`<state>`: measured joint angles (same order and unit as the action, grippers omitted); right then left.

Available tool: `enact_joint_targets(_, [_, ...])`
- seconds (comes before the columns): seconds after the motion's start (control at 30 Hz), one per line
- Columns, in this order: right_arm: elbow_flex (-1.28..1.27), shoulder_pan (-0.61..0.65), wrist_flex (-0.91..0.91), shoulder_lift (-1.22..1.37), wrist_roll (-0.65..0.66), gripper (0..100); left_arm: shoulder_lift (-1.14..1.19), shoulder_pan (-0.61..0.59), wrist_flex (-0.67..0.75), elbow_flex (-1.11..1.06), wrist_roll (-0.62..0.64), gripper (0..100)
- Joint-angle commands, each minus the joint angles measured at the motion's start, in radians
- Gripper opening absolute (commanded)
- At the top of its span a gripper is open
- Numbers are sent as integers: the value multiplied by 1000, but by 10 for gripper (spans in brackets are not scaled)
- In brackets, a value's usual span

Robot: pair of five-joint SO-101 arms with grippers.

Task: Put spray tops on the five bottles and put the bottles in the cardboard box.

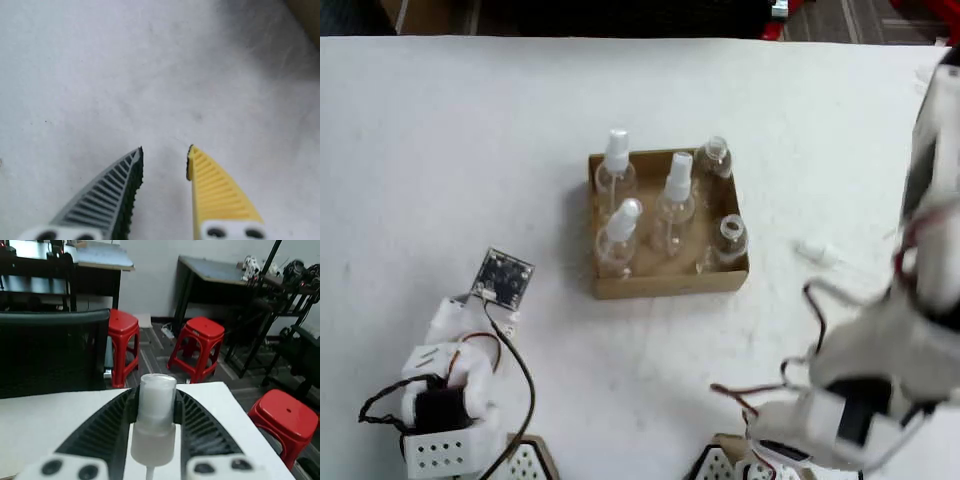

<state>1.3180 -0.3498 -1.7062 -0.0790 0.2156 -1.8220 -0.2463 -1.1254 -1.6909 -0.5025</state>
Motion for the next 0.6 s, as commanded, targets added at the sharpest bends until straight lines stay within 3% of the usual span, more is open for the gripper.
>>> enact_joint_targets(0.0, [-210,48,-21,-255,-11,15,-5,-10,-9,-2,-9,135])
enact_joint_targets(0.23, [-655,168,53,-550,-15,15,-5,-10,-9,-2,-9,135])
enact_joint_targets(0.57, [-1399,306,733,-785,-20,15,-5,-10,-9,-2,-9,135])
